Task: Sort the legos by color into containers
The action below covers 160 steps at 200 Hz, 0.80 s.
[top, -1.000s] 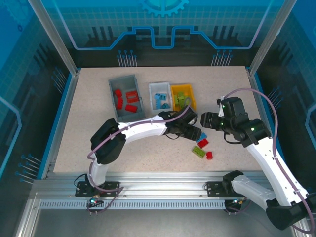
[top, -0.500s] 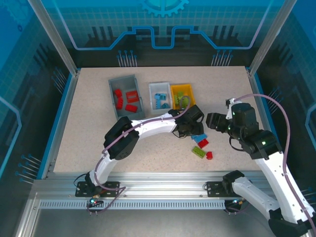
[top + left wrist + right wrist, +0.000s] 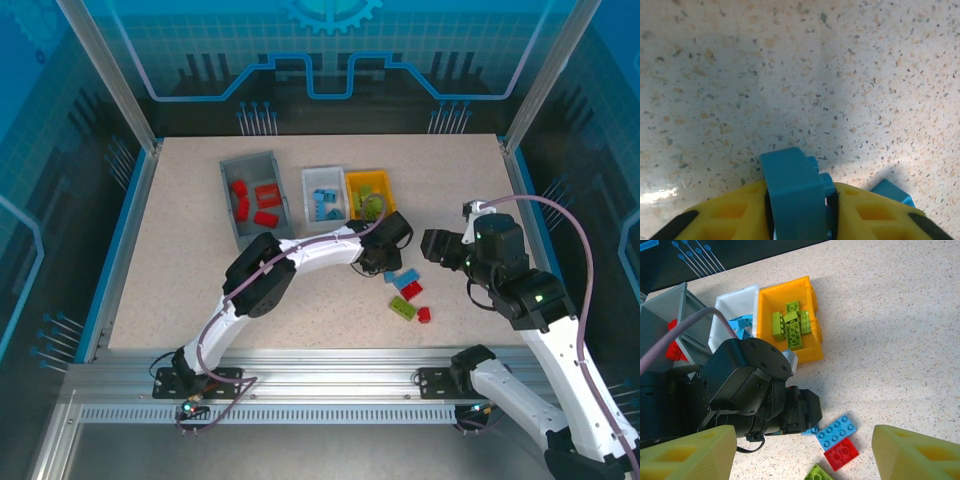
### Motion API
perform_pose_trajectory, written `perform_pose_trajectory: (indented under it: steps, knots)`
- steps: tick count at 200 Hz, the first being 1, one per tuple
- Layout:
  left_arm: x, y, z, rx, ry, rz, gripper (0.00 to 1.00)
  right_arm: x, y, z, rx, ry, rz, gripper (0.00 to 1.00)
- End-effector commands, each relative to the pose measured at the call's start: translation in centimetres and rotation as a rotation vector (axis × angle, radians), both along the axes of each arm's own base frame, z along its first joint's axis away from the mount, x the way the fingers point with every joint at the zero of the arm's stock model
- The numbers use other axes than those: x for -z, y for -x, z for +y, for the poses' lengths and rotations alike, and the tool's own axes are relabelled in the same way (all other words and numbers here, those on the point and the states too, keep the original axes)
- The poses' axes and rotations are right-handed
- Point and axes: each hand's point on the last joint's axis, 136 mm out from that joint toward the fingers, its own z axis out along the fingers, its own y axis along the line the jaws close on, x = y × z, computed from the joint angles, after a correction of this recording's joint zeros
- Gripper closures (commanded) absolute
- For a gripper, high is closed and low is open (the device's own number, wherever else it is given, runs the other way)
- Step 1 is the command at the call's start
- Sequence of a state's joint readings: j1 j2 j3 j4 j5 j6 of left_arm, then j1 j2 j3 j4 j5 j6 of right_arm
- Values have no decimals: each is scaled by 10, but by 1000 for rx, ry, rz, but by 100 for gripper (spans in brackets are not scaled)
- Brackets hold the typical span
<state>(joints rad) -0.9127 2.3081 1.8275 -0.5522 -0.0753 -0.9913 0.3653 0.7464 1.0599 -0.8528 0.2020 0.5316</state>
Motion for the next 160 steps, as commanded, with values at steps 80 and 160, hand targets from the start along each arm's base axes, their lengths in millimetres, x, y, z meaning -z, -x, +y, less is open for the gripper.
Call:
perform_pose_trajectory:
  steps: [80,160]
  knots:
    - [-116,-21,104,-43,-100,-283,87,8,-18,41,-216,-33,-12,29]
    - [-105,-137,159,-11,-77,-302,87,17,-41,105,-420,-31,-8,30]
